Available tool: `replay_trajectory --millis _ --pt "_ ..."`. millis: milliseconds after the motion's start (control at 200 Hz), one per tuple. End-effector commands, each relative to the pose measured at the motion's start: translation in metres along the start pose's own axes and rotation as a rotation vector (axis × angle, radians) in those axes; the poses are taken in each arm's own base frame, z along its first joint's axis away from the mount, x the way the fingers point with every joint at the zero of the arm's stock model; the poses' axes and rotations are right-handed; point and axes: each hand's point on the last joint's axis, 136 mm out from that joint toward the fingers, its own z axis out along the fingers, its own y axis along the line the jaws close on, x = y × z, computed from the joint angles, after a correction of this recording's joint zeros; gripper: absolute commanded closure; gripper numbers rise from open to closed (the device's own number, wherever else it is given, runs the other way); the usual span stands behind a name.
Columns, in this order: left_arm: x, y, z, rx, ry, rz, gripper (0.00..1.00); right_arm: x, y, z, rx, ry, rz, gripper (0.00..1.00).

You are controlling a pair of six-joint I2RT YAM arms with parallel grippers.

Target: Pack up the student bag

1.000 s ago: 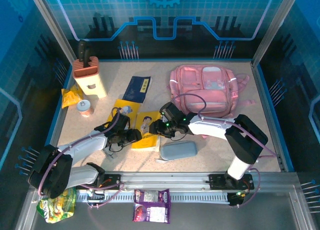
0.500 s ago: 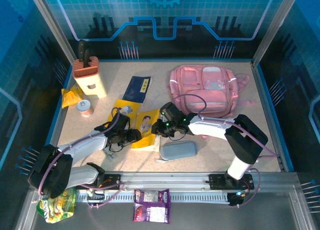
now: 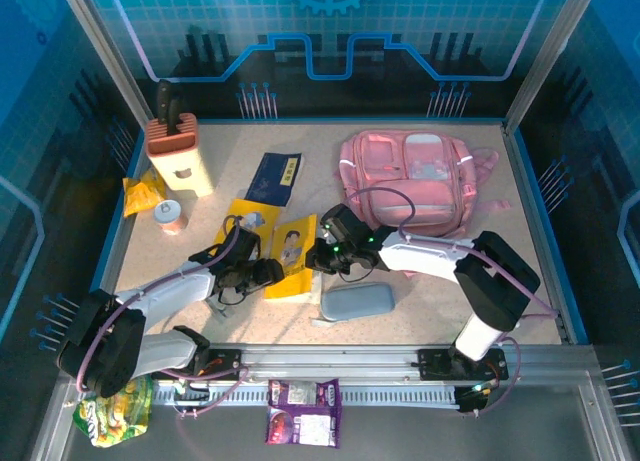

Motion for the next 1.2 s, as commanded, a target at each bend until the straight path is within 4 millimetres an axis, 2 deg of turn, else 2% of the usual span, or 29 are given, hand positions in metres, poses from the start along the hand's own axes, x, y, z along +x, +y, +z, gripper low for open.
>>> replay_trajectory --millis 0,150,305,445,660,755,961,1191 --pt "-0.006 -0.005 -0.009 -0.010 -0.002 0.016 0.39 -0.013 0.019 -0.021 -0.042 -0.049 -0.044 0.87" --pt "-0.021 -0.023 -0.036 0.044 -0.057 0.039 0.31 -0.021 0.024 -0.037 -0.071 -0.081 -0.052 0.88" --pt "-0.037 -0.042 -0.065 0.180 -0.088 0.018 0.23 -0.033 0.041 -0.065 -0.147 -0.132 -0.090 0.89" --pt "-0.050 -0.057 -0.081 0.306 -0.082 -0.040 0.22 -0.045 0.058 -0.093 -0.223 -0.168 -0.133 0.89" --pt "-0.072 -0.094 -0.106 0.555 -0.152 -0.039 0.19 -0.054 0.082 -0.126 -0.345 -0.195 -0.172 0.89" --pt "-0.076 -0.104 -0.107 0.610 -0.138 -0.036 0.19 -0.055 0.090 -0.134 -0.381 -0.198 -0.176 0.89" --pt "-0.078 -0.105 -0.101 0.621 -0.128 -0.056 0.19 -0.055 0.106 -0.146 -0.456 -0.207 -0.178 0.89" --pt "-0.079 -0.128 -0.120 0.742 -0.119 -0.033 0.22 -0.056 0.103 -0.142 -0.467 -0.206 -0.167 0.91"
